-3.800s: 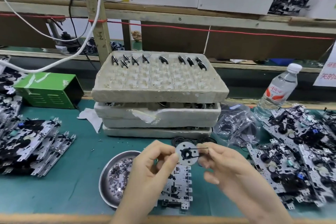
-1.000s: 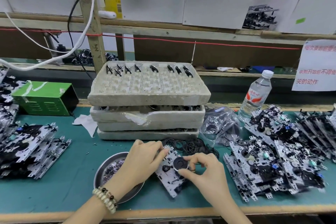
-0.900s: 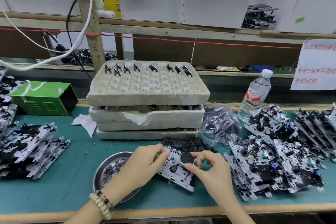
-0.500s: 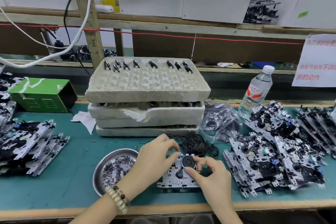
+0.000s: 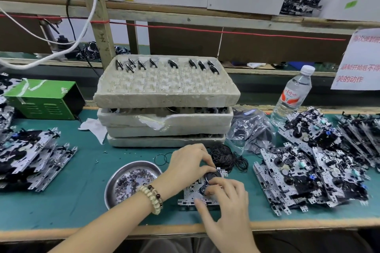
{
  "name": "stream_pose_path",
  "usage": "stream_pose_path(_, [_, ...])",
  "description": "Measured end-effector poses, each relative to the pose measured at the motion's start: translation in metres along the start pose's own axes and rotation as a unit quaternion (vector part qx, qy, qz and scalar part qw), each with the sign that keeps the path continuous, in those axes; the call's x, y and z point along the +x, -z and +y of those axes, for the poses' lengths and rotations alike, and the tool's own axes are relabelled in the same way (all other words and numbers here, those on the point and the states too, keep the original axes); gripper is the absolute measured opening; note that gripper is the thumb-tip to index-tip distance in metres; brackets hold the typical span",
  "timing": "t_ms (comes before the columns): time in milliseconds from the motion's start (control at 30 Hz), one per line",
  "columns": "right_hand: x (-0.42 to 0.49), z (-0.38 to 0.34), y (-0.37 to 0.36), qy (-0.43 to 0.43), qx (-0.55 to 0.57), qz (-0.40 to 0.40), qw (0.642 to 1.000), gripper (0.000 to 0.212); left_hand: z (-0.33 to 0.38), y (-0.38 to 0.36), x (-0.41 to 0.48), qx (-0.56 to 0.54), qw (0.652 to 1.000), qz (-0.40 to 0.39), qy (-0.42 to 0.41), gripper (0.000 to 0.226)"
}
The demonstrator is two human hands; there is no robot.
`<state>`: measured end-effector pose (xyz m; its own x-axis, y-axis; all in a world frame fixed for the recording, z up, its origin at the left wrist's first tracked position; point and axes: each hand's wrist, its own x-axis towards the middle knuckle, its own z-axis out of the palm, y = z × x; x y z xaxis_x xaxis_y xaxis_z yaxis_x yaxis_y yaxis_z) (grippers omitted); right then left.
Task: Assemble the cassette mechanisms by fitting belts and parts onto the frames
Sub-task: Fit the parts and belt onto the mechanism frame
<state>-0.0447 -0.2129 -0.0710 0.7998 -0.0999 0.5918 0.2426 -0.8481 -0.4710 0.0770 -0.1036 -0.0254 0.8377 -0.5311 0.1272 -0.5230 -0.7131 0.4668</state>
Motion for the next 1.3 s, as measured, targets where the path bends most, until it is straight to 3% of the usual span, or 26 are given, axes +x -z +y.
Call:
stream_pose_path(333, [0.004,-0.007,-0.002,0.114,-0.117,-0.064,0.984,0.027,-0.001,-0.004,0.000,-0.020,1.000,0.013,-0.002,0.016])
stream_pose_path(467, [0.010,0.002,0.009,0.158,-0.116,-0.114,0.974,0.028,0.000,-0.004,0.000,-0.013,1.000,0.009,-0.008,0.016])
stream_pose_path(567, [0.010,0.015,0.020,0.114,-0.076,-0.124,0.983,0.025,-0.001,-0.005,-0.007,-0.004,1.000,0.023,-0.016,0.016])
stream_pose_path(767, [0.001,0.032,0.039,-0.055,-0.013,-0.085,0.995,0.014,-0.007,-0.013,-0.044,0.017,0.988,0.119,-0.093,0.014])
stream_pose_path(833, [0.000,0.034,0.045,-0.136,-0.014,-0.115,0.984,0.021,-0.010,-0.009,-0.052,0.014,0.985,0.139,-0.104,0.008])
stream_pose_path(900, [0.000,0.037,0.048,-0.187,-0.036,-0.198,0.961,0.029,-0.015,-0.006,-0.059,-0.009,0.984,0.150,-0.093,0.019])
stream_pose_path(1033, [0.010,0.039,0.048,-0.176,-0.078,-0.272,0.943,0.041,-0.021,-0.004,-0.072,-0.172,0.976,0.132,-0.037,0.022])
stream_pose_path(1167, [0.025,0.054,0.050,-0.201,0.031,-0.337,0.919,0.042,-0.025,-0.005,-0.075,-0.303,0.943,0.134,0.037,0.015])
stream_pose_path(1300, [0.039,0.064,0.048,-0.284,0.157,-0.407,0.854,0.039,-0.024,-0.003,-0.076,-0.410,0.897,0.137,0.092,0.025])
